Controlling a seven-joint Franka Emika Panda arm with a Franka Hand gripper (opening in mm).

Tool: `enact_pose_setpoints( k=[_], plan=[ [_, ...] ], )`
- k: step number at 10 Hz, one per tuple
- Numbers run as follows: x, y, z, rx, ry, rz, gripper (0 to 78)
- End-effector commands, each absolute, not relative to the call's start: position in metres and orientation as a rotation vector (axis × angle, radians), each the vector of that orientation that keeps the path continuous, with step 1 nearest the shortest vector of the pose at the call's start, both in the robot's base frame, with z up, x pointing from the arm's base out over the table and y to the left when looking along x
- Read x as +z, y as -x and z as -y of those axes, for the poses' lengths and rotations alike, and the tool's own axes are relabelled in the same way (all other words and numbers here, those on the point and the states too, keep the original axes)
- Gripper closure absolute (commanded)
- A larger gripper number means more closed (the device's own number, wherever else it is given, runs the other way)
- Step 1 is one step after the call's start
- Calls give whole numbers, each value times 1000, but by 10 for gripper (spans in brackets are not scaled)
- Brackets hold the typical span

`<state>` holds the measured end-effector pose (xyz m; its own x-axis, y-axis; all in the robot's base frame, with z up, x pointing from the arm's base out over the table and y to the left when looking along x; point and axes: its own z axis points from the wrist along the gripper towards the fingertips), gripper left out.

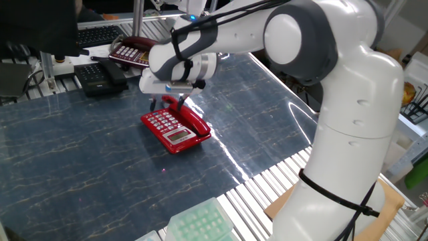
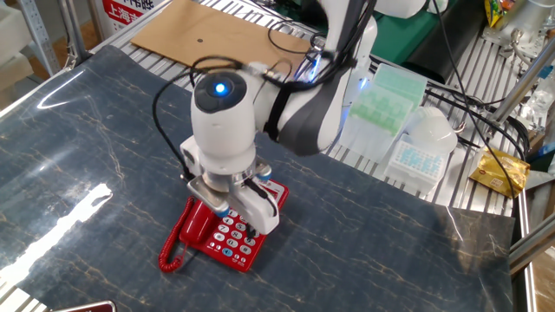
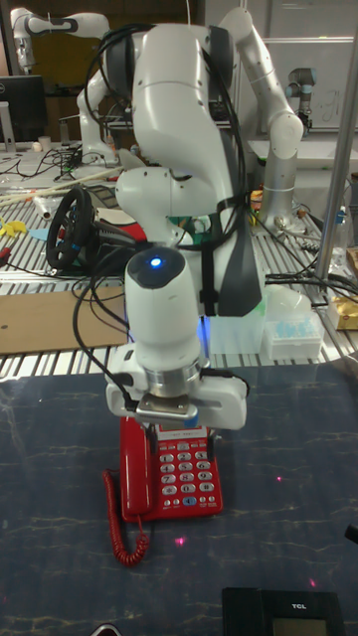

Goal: Place the handset of the telephone on the corresponding phone cradle

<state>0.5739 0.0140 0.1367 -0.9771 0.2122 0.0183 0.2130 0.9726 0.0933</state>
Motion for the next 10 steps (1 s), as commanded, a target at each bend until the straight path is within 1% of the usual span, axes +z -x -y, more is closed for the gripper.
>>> enact_pose_setpoints(
  k=[1,4,6,10],
  plan=[
    [170,-562,-19,-70,350,3039,1],
    [187,-555,-12,-34,196,3034,1],
    [194,-552,-8,-43,143,3026,1],
    [197,-552,-7,-42,133,3029,1]
  ],
)
